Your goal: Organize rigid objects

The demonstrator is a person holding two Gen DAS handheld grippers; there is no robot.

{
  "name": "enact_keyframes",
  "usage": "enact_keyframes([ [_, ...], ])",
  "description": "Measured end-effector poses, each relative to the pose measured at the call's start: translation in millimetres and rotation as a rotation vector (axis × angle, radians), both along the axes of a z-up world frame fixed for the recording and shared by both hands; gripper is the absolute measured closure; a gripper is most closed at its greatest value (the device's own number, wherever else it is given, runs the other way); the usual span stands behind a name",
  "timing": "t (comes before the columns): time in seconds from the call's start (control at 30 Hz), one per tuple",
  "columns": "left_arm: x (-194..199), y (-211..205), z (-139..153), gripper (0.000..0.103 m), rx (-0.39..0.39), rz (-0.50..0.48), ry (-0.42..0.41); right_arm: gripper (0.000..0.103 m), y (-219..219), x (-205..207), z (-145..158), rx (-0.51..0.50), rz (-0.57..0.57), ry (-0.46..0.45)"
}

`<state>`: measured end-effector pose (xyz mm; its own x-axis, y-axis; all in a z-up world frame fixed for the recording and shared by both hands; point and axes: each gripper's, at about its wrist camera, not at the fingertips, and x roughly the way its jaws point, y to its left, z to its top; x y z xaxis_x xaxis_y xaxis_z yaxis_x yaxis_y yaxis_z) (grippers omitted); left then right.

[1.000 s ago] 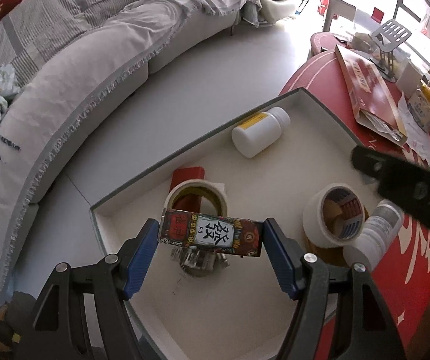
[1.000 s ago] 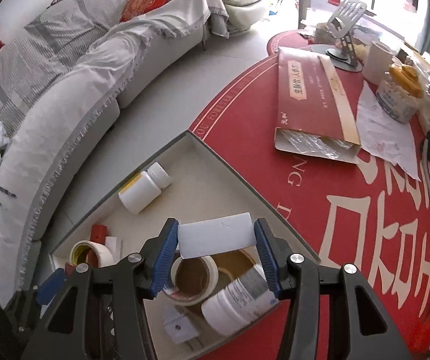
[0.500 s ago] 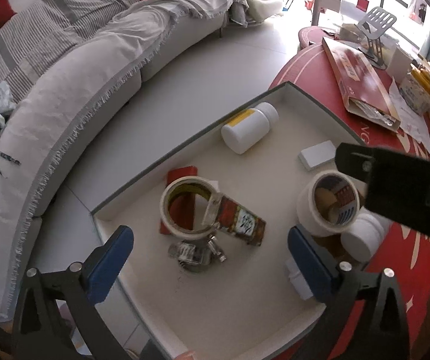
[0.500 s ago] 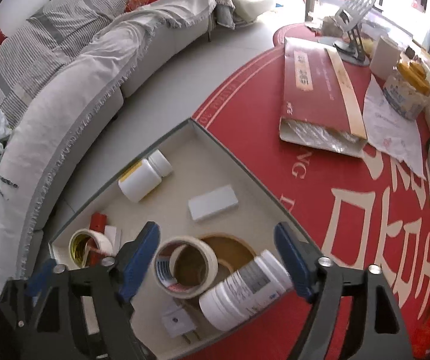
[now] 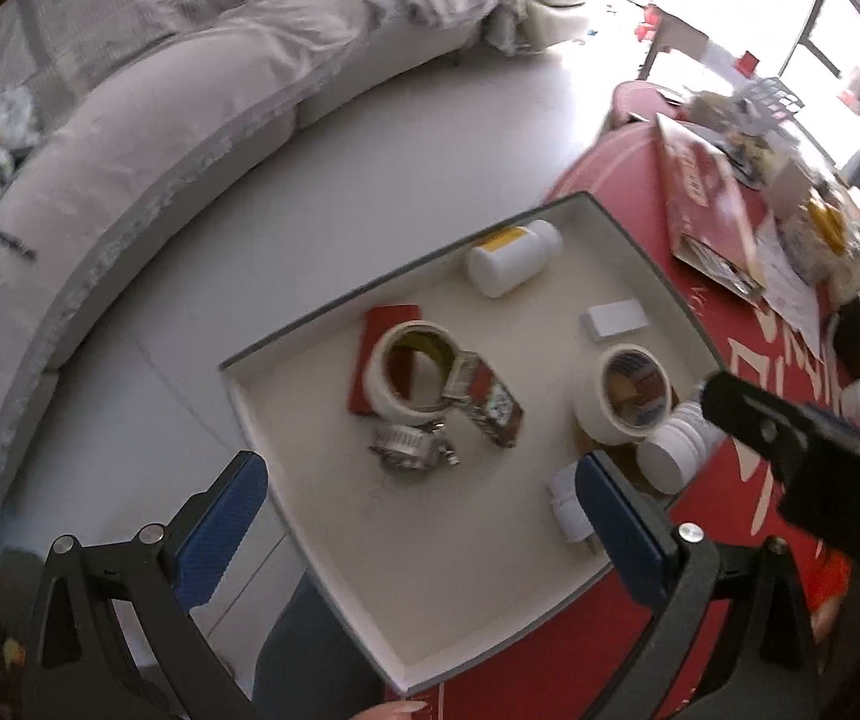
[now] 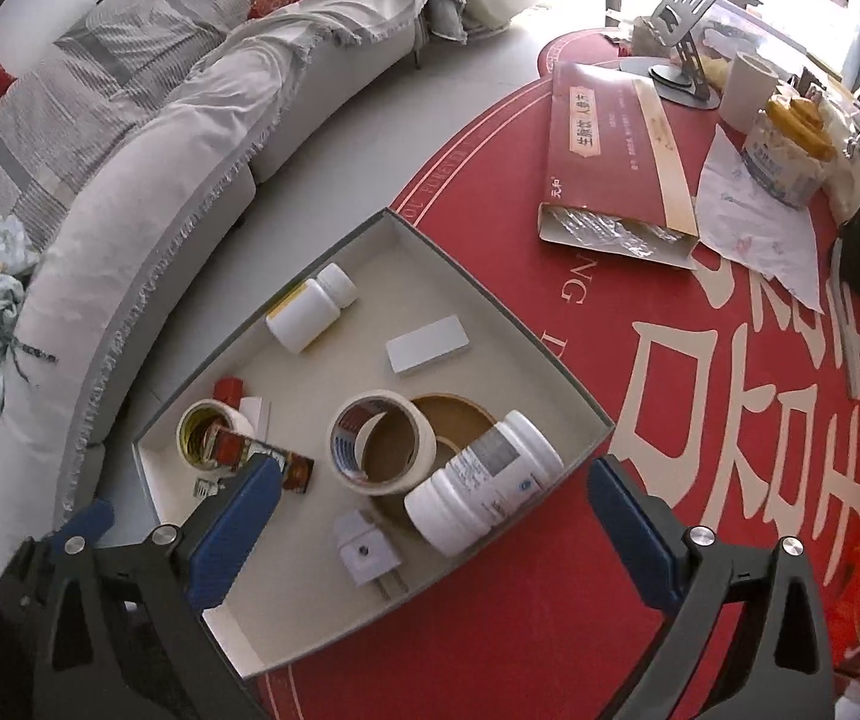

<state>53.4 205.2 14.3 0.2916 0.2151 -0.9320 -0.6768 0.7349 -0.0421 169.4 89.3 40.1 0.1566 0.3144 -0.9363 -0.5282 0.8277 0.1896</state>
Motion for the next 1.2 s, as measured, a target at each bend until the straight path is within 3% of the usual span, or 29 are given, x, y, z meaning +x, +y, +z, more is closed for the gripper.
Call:
enact_keyframes([
  [0.2, -9, 4, 1, 0.000, -0.008, 0.054, 0.041, 0.001, 6, -7, 5, -0.036, 0.017, 0.045],
  [0.67, -14, 1, -2, 0.000, -0.007, 0.028, 0.071, 0.001, 21, -21, 3, -0.107, 0.067, 0.098],
  [1.2, -13, -2, -2, 0.001, 0.004, 0.008, 0.079, 0.001, 25, -27, 2, -0.143, 0.076, 0.097],
])
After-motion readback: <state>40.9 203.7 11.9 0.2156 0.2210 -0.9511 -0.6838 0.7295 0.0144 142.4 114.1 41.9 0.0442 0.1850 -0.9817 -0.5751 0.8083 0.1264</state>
